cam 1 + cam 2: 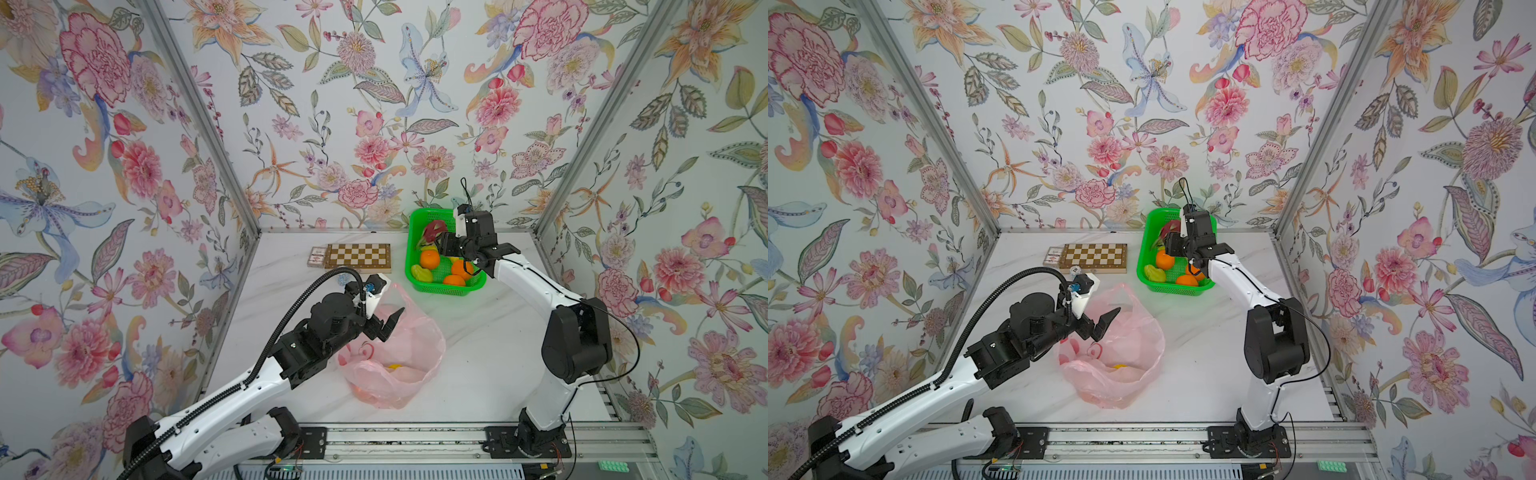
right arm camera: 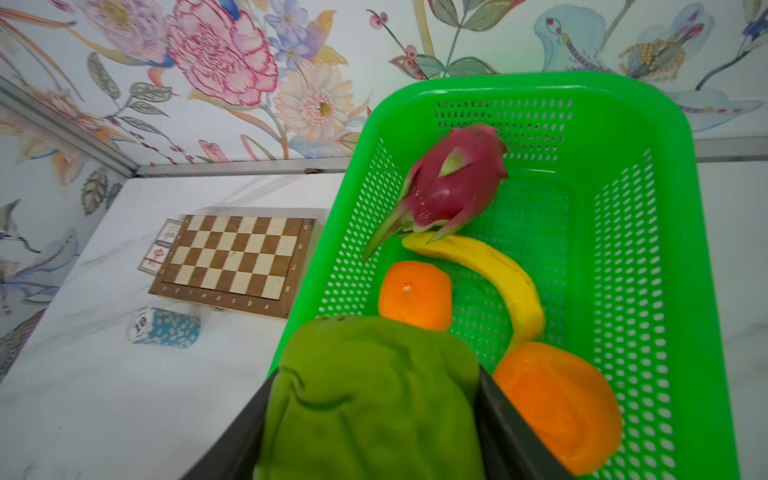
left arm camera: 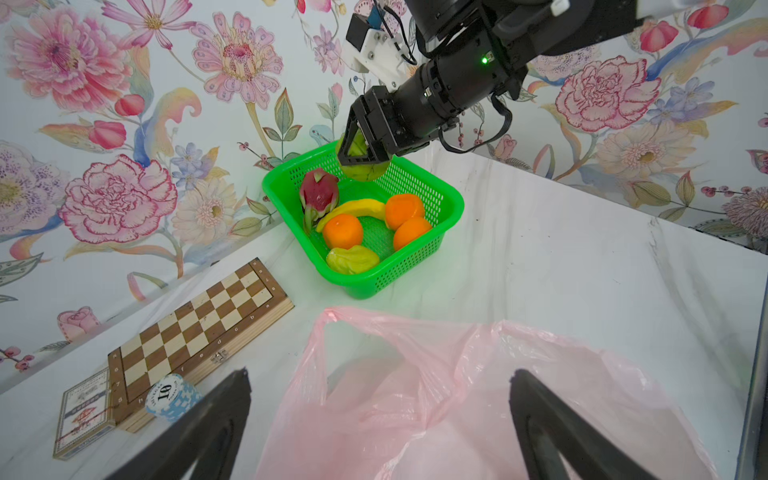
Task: Untie the knot of the plastic bag and take out the fruit
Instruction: 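Lower the green apple into the green basket and open the right gripper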
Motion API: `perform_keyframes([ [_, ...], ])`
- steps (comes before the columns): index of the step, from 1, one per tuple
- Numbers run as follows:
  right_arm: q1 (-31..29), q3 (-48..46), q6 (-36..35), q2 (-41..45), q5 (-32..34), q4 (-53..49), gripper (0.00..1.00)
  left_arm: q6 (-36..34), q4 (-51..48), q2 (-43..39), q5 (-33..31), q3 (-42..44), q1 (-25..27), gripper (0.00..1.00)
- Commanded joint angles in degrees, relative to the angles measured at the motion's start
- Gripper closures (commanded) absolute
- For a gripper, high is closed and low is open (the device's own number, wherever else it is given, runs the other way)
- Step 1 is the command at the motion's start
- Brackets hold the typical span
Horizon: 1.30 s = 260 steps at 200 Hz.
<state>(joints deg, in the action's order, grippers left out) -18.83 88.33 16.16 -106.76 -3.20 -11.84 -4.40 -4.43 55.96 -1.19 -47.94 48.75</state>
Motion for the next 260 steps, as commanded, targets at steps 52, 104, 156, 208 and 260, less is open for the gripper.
perform_keyframes([
  [52,5.18,14.49,-3.86,-16.67,8.72,-7.16,0.47,2.31,-4.93,-1.25,-3.38,-2.33,-0.06,0.01],
  [104,6.35,23.1,-4.14,-25.83,10.46,-10.62,0.46,4.02,-2.88,-0.54,-1.59,-1.81,-0.06,0.01],
  [156,6.58,34.65,-3.25,-33.39,10.66,-17.84,0.31,4.26,-3.04,-0.4,-1.3,-1.79,-0.06,0.01],
  [208,5.77,35.85,-3.93,-30.32,11.67,-18.52,0.07,4.4,-3.36,-1.81,-1.96,-0.73,-0.1,0.01],
  [260,4.77,35.24,-5.64,-23.79,12.23,-19.27,0.02,6.43,-4.39,-2.27,-1.97,-0.88,-0.06,0.01],
])
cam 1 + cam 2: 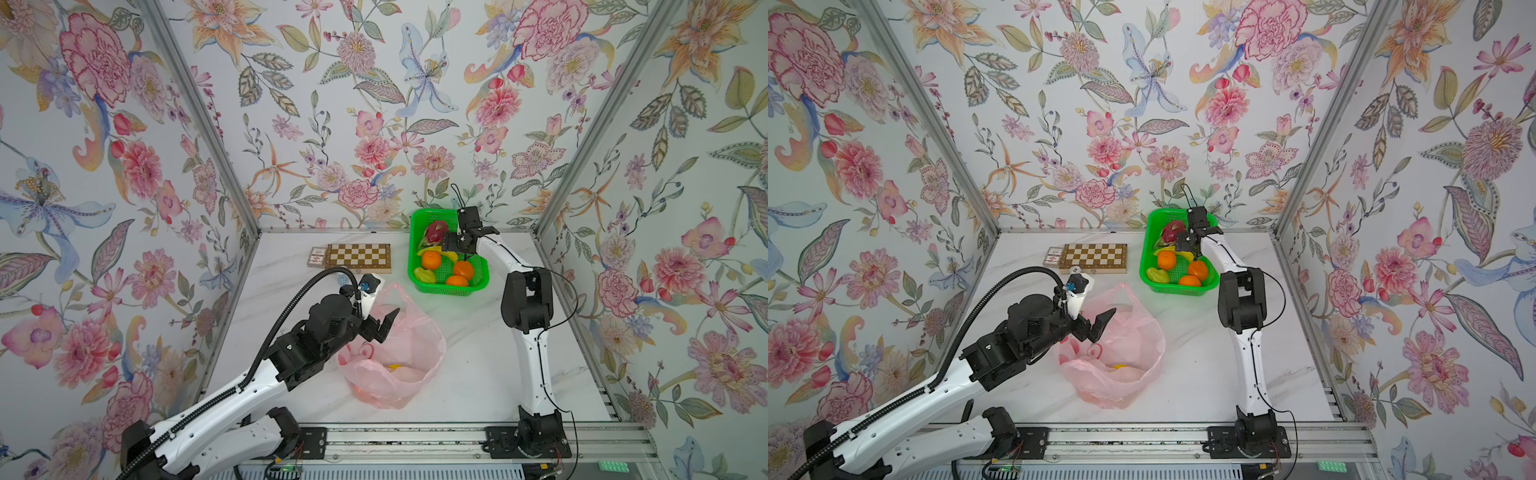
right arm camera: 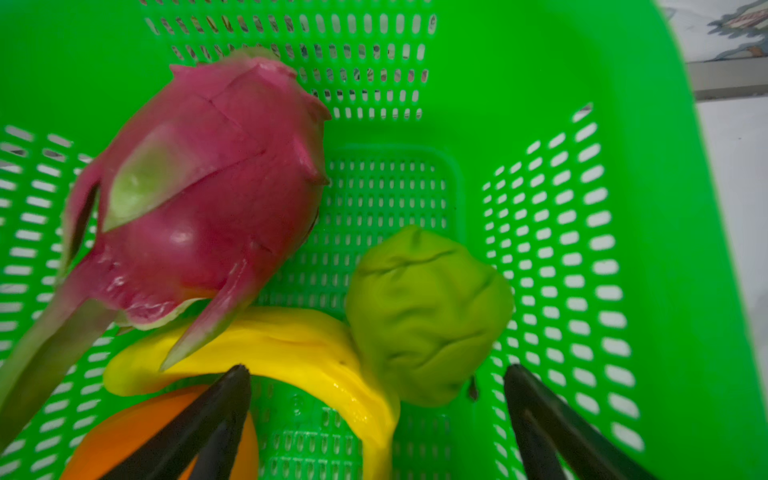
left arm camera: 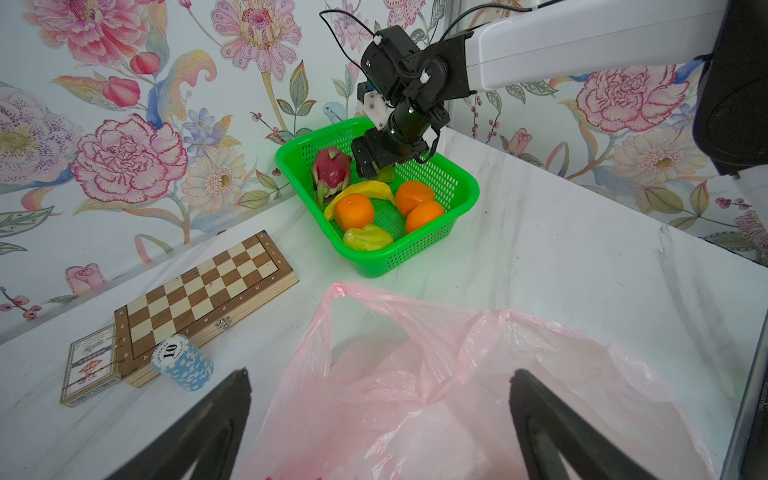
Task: Untie the knot of the plastic bag and take out the fruit
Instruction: 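Lower the green apple into the green basket and open the right gripper, then move both grippers back down to the pink bag opening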
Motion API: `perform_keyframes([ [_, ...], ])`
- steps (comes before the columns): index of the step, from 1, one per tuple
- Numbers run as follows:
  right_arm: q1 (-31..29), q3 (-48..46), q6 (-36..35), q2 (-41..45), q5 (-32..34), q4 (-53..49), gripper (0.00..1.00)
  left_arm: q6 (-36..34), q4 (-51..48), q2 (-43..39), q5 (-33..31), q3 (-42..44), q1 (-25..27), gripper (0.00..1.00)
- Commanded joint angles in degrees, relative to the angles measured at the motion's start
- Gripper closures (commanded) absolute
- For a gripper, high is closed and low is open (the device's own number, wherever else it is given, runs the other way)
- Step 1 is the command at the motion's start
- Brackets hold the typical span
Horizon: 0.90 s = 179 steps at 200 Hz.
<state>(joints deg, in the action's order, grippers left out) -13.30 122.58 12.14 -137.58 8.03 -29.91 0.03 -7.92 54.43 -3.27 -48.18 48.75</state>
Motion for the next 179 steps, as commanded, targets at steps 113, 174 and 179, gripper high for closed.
perform_keyframes([
  [113,-8.86,-22.64,1.16,38.26,-10.66,-1.86,0.01,25.08,-10.41,-1.53,-0.11,-2.0,0.0,0.23],
  [174,-18.73,-49.76,11.75,60.69,-16.04,6.31,0.03,32.94,-16.09,1.45,2.99,-1.56,0.68,0.42],
  [179,-20.35,-51.45,12.64,62.28,-16.13,6.4,0.03,33.22,-16.84,1.68,2.92,-1.49,0.96,0.43],
])
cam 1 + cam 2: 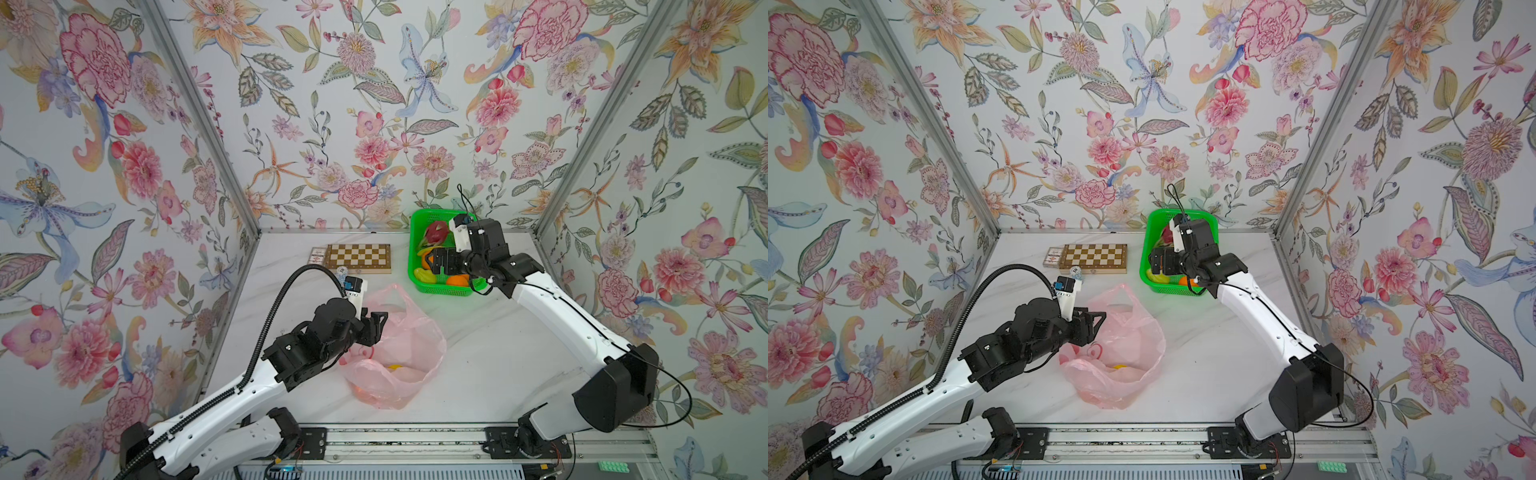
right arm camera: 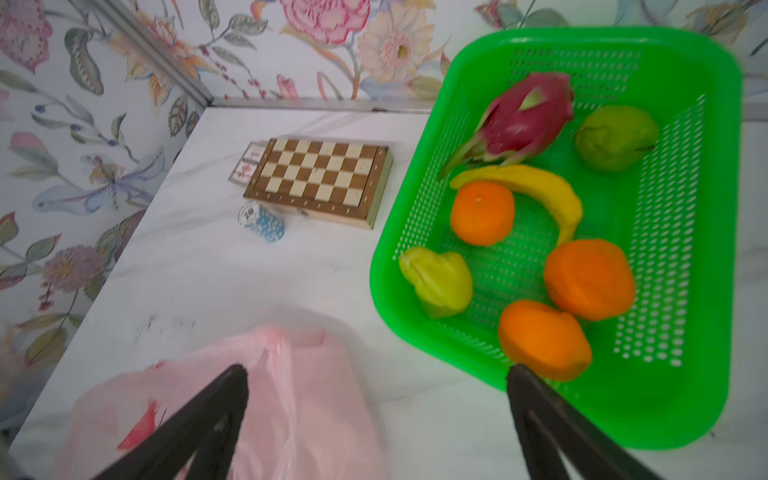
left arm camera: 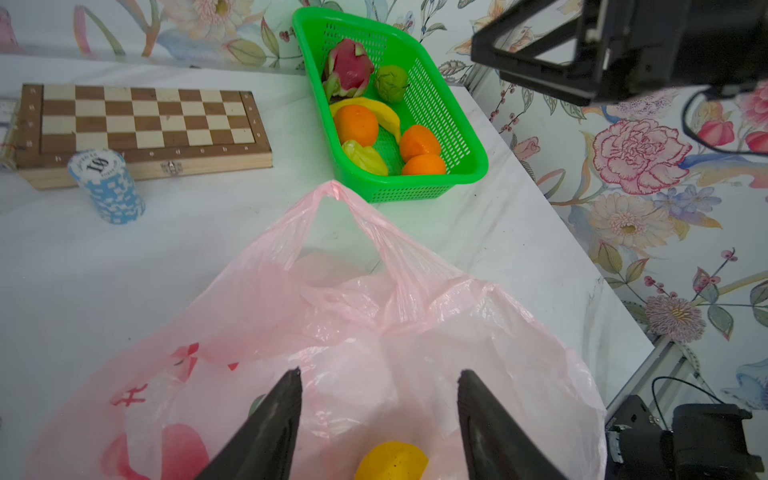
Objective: Untie the knot of the plastic bag and take out the fruit
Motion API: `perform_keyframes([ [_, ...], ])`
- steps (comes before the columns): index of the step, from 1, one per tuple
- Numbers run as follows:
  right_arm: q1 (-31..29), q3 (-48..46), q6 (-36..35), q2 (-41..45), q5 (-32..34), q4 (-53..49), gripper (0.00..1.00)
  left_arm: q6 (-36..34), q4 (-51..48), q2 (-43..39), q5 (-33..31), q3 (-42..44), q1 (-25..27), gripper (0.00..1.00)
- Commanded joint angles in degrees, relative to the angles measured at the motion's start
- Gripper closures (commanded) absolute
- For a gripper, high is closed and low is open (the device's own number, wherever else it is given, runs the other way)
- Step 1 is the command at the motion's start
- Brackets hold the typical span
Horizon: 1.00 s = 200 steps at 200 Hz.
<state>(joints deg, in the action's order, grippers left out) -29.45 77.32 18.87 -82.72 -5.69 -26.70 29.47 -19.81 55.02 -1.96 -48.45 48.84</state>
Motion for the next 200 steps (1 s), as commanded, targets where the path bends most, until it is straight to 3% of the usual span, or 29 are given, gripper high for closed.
perform_keyframes([
  [1,-4.42,-6.55,6.08,7.72,-2.4,3.21,0.03,3.81,-5.05,1.07,1.61,-1.22,0.93,0.43],
  [49,-16.04,-21.58,15.85,18.63,-2.41,9.02,0.09,8.46,-8.64,-1.2,1.56,3.82,4.84,0.48],
  [70,-21.99,-24.1,16.24,18.94,-3.61,10.22,0.12,11.6,-9.71,-2.82,1.44,6.73,7.35,0.52],
  [108,-30.81,-28.72,17.33,15.78,-3.63,13.0,0.19,18.84,-10.38,-4.88,-3.05,13.72,16.57,0.54],
  [155,-35.09,-35.23,19.04,11.18,-1.99,14.37,0.25,25.24,-10.06,-4.16,-6.14,21.55,25.64,0.56],
  [200,-35.14,-35.79,19.2,6.9,1.14,13.84,0.25,24.22,-4.7,-3.64,-9.11,28.38,27.23,0.56],
])
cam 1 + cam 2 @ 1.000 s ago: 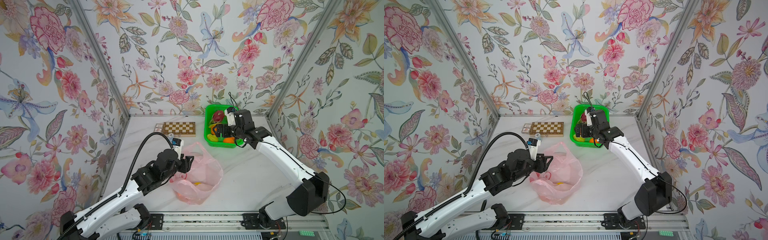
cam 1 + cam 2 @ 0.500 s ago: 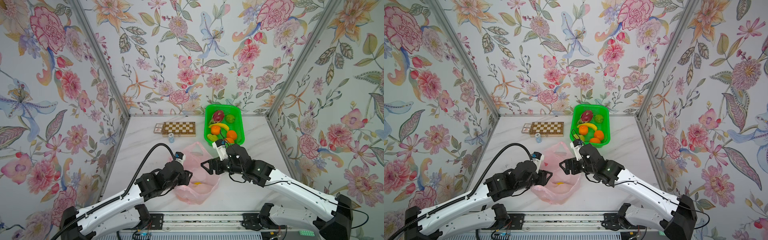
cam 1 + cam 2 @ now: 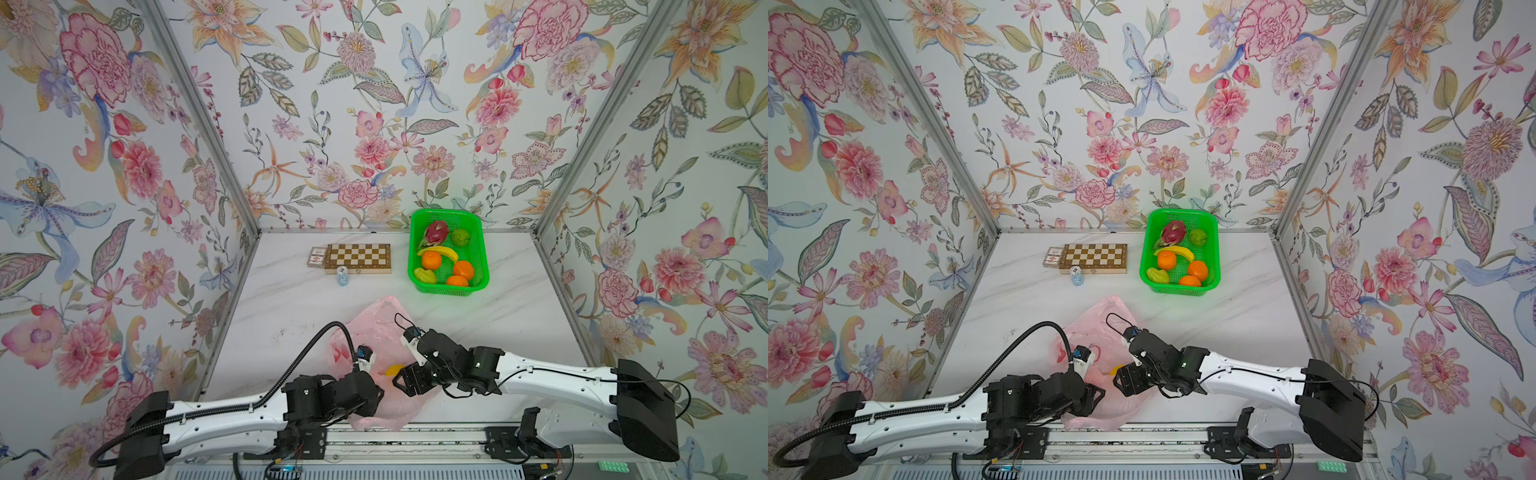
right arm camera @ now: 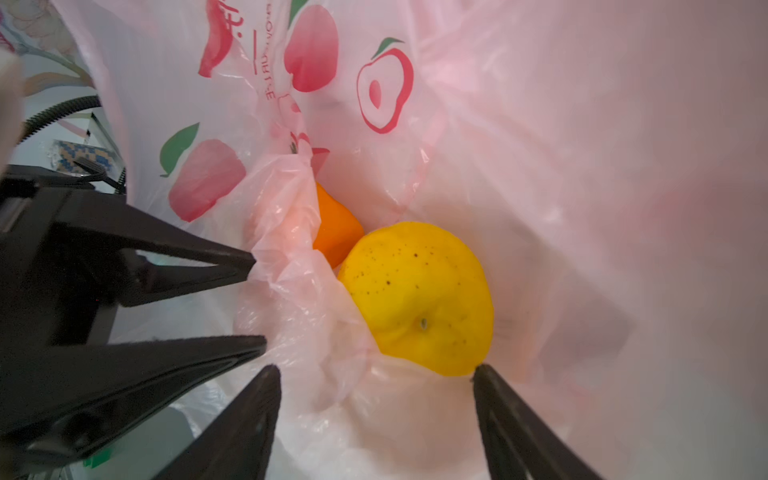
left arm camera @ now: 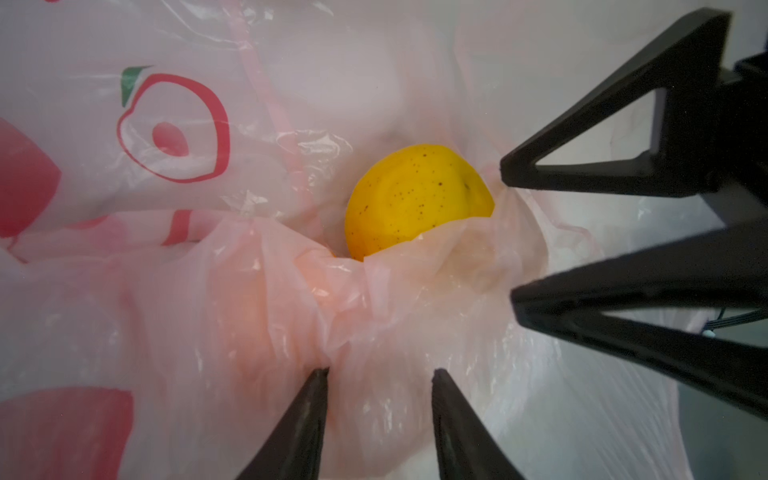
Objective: Untie the knot of the plastic bag and take out the fruit
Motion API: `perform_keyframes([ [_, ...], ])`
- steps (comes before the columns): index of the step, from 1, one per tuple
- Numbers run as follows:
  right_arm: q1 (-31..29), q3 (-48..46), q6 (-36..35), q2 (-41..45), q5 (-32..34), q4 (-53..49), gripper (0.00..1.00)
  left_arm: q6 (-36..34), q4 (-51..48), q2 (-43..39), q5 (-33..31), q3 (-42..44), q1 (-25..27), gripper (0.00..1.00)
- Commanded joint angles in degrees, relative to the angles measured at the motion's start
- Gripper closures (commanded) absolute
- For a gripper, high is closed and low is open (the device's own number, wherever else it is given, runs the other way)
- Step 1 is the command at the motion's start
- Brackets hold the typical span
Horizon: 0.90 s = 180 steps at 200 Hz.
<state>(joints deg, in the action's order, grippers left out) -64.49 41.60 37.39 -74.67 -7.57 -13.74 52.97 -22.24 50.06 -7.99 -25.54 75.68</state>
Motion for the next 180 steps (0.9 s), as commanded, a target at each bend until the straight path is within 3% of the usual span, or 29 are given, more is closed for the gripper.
perform_keyframes([
  [1,-0.06,-0.05,0.68,-1.21,3.06,0.85,0.25,0.59,-2.06,1.29,-3.22,5.57,0.37,0.56],
  [31,0.41,-0.01,0.06,-1.61,4.07,2.03,0.24,-5.52,2.61,0.14,-13.03,8.36,0.35,0.56],
  [49,1.11,-0.66,0.61,-0.75,7.03,2.21,0.24,-11.6,5.53,-1.45,-17.22,9.34,-2.29,0.57],
  [85,3.87,-5.33,3.36,2.51,7.44,7.58,0.29,-16.54,11.08,-4.5,-9.44,13.19,-13.35,0.57],
  [158,4.63,-5.76,6.11,2.51,8.49,9.89,0.27,-17.51,10.19,0.06,-5.05,10.01,-13.71,0.53],
  [180,5.37,-5.92,6.93,4.31,10.37,10.48,0.26,-17.54,8.27,-3.51,-4.44,7.76,-13.76,0.41],
])
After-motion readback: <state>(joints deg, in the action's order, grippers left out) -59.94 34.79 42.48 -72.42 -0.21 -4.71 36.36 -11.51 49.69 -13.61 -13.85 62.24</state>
